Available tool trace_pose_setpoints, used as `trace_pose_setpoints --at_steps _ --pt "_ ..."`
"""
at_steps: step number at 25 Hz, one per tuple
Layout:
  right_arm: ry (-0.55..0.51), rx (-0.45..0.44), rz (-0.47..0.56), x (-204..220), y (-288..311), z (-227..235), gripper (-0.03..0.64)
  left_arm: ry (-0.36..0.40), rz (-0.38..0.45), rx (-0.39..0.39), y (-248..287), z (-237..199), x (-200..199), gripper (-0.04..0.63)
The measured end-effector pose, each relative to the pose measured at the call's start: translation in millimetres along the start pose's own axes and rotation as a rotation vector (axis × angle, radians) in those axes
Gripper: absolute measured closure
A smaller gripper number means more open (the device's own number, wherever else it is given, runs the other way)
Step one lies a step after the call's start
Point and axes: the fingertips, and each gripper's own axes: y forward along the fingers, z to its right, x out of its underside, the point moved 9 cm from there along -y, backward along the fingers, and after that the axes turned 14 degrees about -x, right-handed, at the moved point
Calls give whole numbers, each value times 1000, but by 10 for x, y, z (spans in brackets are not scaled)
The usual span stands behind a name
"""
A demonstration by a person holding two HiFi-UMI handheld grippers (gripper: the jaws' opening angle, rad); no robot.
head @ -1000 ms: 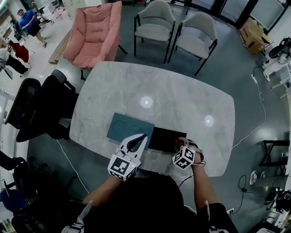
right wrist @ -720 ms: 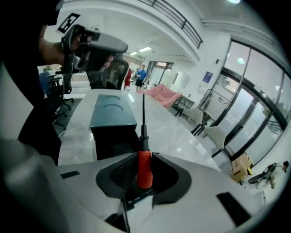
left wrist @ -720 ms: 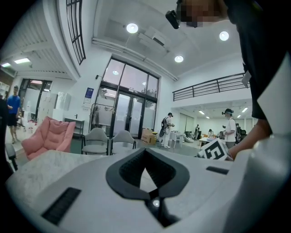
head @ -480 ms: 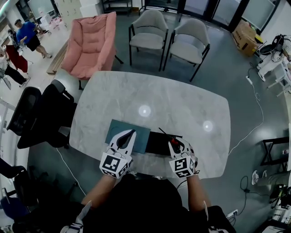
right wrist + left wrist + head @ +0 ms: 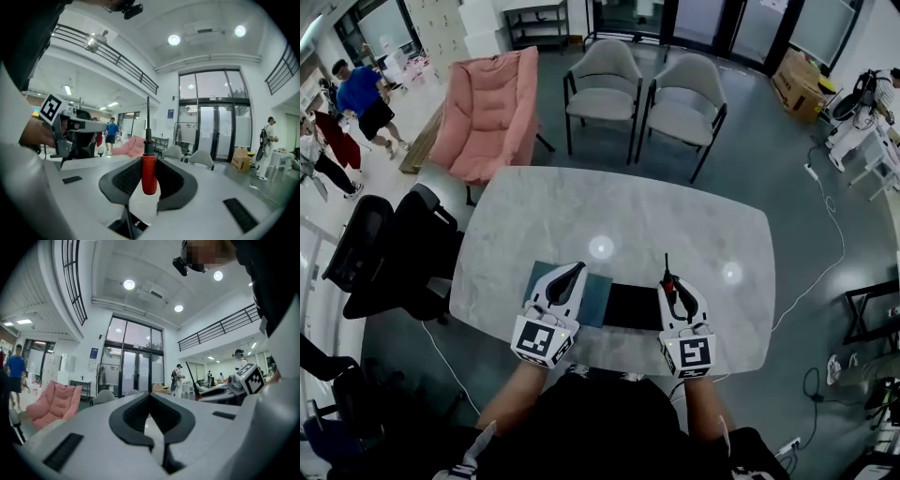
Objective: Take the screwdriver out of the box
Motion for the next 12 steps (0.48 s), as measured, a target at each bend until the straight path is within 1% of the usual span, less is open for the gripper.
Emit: trace_pose_setpoints --at_steps 2,4,9,12 --pt "19 32 51 -75 -38 16 506 -6 6 -24 -14 -53 -24 591" --pt "42 42 91 -136 -76 22 508 -8 10 -35 -31 -78 -49 591" --pt "111 52 215 -294 -193 4 506 -16 29 -16 -45 -29 -120 591" --pt "85 57 258 -397 -256 -31 506 -22 37 4 -63 32 -159 591"
